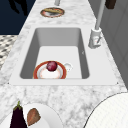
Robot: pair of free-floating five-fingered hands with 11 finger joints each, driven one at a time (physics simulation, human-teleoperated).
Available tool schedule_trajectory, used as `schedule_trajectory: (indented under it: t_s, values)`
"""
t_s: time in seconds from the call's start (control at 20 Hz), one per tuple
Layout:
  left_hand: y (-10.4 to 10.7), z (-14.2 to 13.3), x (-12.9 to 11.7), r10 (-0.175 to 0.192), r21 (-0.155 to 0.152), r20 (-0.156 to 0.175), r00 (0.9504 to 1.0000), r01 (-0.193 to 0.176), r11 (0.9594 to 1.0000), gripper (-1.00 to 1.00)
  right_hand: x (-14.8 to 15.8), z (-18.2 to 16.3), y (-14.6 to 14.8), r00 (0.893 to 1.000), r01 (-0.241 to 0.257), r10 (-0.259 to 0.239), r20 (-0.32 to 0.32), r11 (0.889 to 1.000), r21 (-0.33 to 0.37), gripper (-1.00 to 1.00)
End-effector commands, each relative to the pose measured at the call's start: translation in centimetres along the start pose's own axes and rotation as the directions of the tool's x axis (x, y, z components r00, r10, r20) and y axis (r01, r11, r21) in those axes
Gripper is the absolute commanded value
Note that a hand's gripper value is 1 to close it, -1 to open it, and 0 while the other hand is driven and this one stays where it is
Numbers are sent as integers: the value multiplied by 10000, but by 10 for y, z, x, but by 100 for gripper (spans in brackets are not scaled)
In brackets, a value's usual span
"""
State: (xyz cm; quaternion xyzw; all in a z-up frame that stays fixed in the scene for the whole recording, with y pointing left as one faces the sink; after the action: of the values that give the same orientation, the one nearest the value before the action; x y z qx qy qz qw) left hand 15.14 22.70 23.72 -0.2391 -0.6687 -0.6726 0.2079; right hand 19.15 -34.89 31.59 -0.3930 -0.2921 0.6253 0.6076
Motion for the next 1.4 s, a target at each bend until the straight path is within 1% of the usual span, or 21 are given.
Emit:
schedule_trajectory:
  t_s: [0.0, 0.35, 0.45, 0.55, 0.65, 0.8, 0.85, 0.95, 1.05, 1.1, 1.15, 1.2, 1.25, 1.3, 1.35]
  values:
    - [0, 0, 0, 0, 0, 0, 10000, 0, 10000, 0, 4, -15, 24, 9924, 658, -640, -1051, 9977, 136, 100]
    - [0, 0, 0, 0, 0, 0, 10000, 0, 10000, 0, 11, -42, 69, 9778, 661, -614, -2004, 9977, 169, 100]
    - [0, 0, 0, 0, 0, 0, 10000, 0, 10000, 0, 13, -49, 85, 9713, 577, -544, -2315, 9983, 76, 100]
    - [0, 0, 0, 0, 0, 0, 10000, 0, 10000, 0, 15, -56, 100, 9650, 641, -626, -2547, 9979, -26, 100]
    - [0, 0, 0, 0, 0, 0, 10000, 0, 10000, 0, 11, -62, 116, 9601, 648, -674, -2713, 9977, -185, 100]
    - [0, 0, 0, 0, 0, 0, 10000, 0, 10000, 0, 4, -72, 141, 9614, 587, -673, -2669, 9975, -403, 100]
    - [0, 0, 0, 0, 0, 0, 10000, 0, 10000, 0, 6, -79, 146, 9614, 693, -677, -2667, 9976, -34, 100]
    - [0, 0, 0, 0, 0, 0, 10000, 0, 10000, 0, 0, -89, 161, 9662, 657, -628, -2501, 9978, 32, 100]
    - [0, 0, 0, 0, 0, 0, 10000, 0, 10000, 0, -2, -101, 174, 9670, 628, -617, -2472, 9980, -34, 100]
    - [0, 0, 0, 0, 0, 0, 10000, 0, 10000, 0, 0, -106, 181, 9639, 668, -641, -2584, 9978, 14, 100]
    - [0, 0, 0, 0, 0, 0, 10000, 0, 10000, 0, 7, -113, 186, 9578, 653, -585, -2814, 9978, 148, 100]
    - [0, 0, 0, 0, 0, 0, 10000, 0, 10000, 0, 6, -117, 189, 9544, 759, -658, -2913, 9968, 237, 100]
    - [0, 0, 0, 0, 0, 0, 10000, 0, 10000, 0, 7, -122, 184, 9540, 754, -636, -2930, 9967, 291, 100]
    - [0, 0, 0, 0, 0, 0, 10000, 0, 10000, 0, 6, -128, 178, 9583, 820, -641, -2786, 9952, 531, 100]
    - [0, 0, 0, 0, 0, 0, 10000, 0, 10000, 0, 6, -133, 168, 9628, 733, -503, -2654, 9943, 773, 100]
